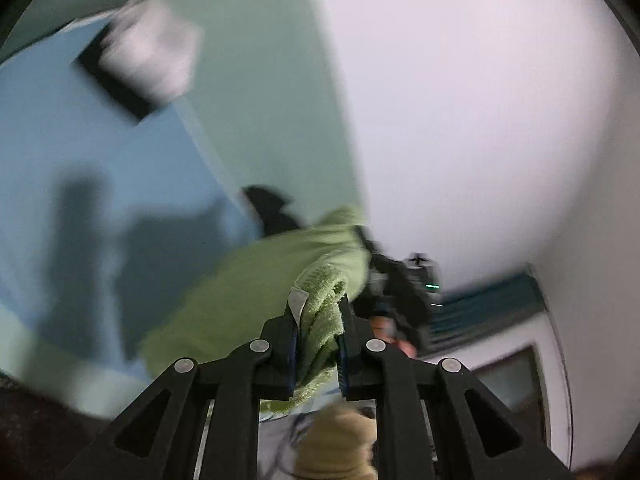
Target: Fold clothes
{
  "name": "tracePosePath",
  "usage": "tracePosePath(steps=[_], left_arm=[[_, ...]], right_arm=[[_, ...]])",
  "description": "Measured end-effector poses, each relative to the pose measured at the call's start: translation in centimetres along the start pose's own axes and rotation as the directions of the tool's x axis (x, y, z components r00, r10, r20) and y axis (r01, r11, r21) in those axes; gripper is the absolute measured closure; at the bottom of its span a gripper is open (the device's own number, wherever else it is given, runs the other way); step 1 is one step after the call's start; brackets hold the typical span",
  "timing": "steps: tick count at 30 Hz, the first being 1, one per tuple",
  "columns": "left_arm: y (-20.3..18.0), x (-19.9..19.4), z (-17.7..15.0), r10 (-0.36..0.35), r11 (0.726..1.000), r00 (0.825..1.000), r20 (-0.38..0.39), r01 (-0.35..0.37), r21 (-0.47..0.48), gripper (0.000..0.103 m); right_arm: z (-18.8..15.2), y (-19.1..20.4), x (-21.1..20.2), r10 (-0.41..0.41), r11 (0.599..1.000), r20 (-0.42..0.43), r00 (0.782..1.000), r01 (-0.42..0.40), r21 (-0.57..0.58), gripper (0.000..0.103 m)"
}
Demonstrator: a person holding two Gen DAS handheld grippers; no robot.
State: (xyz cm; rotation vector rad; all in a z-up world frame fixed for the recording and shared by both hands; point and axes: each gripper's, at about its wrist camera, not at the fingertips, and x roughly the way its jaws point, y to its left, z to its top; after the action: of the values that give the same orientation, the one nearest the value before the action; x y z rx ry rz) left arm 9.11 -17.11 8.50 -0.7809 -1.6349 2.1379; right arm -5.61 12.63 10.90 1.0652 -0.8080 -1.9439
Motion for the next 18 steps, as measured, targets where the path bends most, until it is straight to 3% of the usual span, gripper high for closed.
tracePosePath(steps=[2,5,7,10,12,14,16,18], left_arm=[[1.3,1.1,0.8,0.105,0.994,0.994,0.02,-0.105,-0.006,0.089],[-0.7,1.0,2.2,0.185,0.971,0.971,0.15,-0.204,0.124,0.089],[-3.0,0.6,1.8,0.213,0.929,0.954,0.209,-0.264,0.26,0.088],[-5.2,1.3,1.5,0.26,0.833,0.929,0.264,-0.354,0.425,0.088],[-4.9,2.8,0.3,0.317,0.767,0.915,0.251,-0.403,0.499,0.088],[-2.3,3.8,-2.5,0.407,0.71,0.889,0.21,-0.452,0.54,0.088],[1.7,5.6,-5.0,0.525,0.677,0.844,0.108,-0.491,0.548,0.088],[6.2,7.0,-7.8,0.603,0.676,0.797,-0.013,-0.502,0.54,0.088]], right_arm=[[0.1,-1.6,1.7,-0.025,1.0,-0.016,1.0,0.025,0.015,0.093],[1.2,-2.5,2.8,0.007,1.0,0.017,1.0,-0.007,-0.017,0.093],[0.7,-2.6,3.0,0.051,0.998,0.047,0.998,-0.049,-0.043,0.093],[-0.7,-3.9,2.2,0.08,0.996,0.076,0.994,-0.076,-0.055,0.093],[-2.8,-5.6,1.5,0.076,0.995,0.09,0.993,-0.071,-0.065,0.093],[-5.8,-7.9,0.9,0.023,0.997,0.076,0.997,-0.018,-0.07,0.093],[-9.2,-10.6,0.2,-0.039,0.996,0.059,0.997,0.044,-0.075,0.093],[-12.9,-14.7,-0.4,-0.105,0.994,0.013,0.994,0.106,-0.021,0.093]])
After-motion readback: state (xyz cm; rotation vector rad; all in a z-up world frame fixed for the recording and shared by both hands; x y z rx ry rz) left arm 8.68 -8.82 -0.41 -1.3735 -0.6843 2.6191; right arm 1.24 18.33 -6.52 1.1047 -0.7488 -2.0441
